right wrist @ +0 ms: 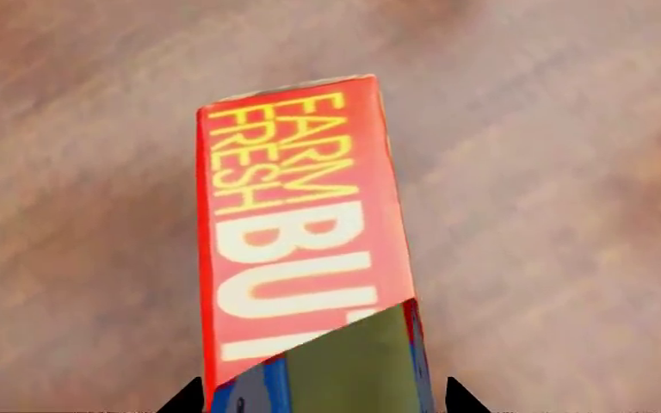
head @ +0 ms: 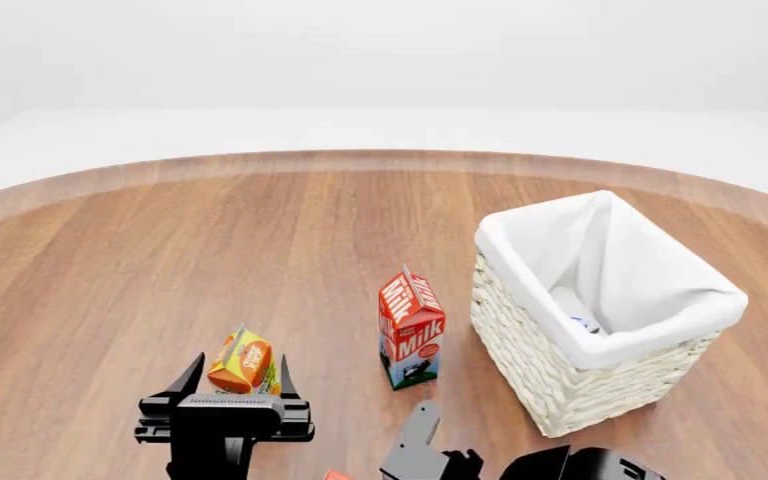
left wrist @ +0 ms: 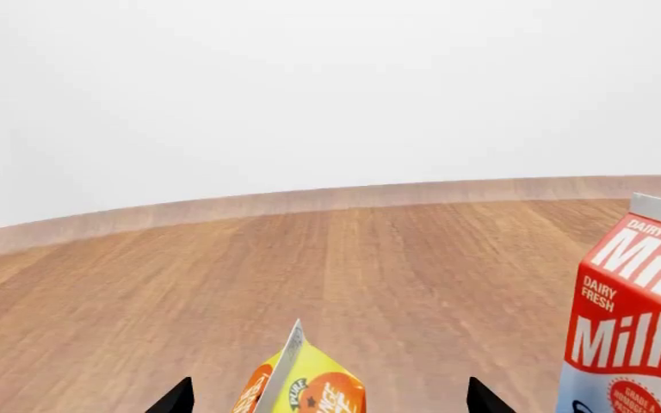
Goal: Pick up the cream cheese box and the butter, and put them in the basket.
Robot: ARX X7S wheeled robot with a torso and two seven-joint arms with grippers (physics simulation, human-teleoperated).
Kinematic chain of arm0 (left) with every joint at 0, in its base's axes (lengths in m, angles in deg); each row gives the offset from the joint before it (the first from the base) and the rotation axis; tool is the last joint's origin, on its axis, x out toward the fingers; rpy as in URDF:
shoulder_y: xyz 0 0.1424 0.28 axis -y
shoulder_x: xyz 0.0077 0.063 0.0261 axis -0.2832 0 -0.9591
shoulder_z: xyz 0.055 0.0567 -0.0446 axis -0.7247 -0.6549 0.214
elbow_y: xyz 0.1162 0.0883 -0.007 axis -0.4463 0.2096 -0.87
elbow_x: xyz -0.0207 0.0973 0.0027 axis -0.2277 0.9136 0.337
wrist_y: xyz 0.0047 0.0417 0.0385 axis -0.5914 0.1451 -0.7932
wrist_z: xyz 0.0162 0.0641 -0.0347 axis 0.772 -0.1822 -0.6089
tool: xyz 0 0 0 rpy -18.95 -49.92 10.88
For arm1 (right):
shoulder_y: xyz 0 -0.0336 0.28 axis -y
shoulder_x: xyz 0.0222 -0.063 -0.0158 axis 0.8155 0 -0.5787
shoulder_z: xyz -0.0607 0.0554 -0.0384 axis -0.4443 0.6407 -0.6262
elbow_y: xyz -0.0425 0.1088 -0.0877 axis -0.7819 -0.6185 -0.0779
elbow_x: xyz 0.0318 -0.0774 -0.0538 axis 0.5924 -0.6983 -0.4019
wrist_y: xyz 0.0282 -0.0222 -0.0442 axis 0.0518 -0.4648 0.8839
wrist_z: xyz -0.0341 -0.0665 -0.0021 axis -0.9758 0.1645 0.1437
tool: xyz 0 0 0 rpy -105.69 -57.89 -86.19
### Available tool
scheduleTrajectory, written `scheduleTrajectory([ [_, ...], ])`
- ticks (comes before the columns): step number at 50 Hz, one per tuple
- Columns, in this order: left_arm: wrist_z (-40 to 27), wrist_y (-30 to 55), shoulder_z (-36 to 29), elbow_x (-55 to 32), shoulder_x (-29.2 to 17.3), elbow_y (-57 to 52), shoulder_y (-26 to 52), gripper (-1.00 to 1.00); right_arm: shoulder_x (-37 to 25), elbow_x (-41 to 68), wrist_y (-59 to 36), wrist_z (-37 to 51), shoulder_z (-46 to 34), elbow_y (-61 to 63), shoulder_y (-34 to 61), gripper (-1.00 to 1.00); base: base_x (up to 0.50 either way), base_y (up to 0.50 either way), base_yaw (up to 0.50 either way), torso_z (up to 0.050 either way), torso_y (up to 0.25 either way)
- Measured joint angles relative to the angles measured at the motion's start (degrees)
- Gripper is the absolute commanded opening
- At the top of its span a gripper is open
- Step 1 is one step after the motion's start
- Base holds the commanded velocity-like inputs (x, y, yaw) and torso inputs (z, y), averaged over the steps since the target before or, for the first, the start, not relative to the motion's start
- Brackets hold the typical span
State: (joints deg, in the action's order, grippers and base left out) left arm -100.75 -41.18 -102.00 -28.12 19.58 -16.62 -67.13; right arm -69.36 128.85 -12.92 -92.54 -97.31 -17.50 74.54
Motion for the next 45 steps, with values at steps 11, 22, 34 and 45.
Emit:
scheduleTrajectory([
  [11,-0.07,0.07,-0.07,-0.10,-0.07,-0.11,0.01,1.00,-0.14,-0.12,-0.05,1.19,0.17,-0.03,-0.12,-1.00,0.00,0.00,0.00,0.000,0.000],
  [22,-0.09,-0.03,-0.14,-0.18,-0.07,0.00,0.06,1.00,-0.85,1.38,-0.54,3.12,1.53,1.30,-0.41,-1.00,0.00,0.00,0.00,0.000,0.000],
  [34,-0.15,-0.07,-0.21,-0.24,-0.13,0.02,0.08,1.00,-2.08,3.64,-1.70,6.03,4.02,4.30,-0.43,-1.00,0.00,0.00,0.00,0.001,0.001],
  [45,-0.20,-0.07,-0.28,-0.29,-0.17,0.05,0.16,1.00,-3.45,6.17,-2.75,8.64,6.66,7.34,-0.32,-1.00,0.00,0.00,0.00,0.000,0.001],
])
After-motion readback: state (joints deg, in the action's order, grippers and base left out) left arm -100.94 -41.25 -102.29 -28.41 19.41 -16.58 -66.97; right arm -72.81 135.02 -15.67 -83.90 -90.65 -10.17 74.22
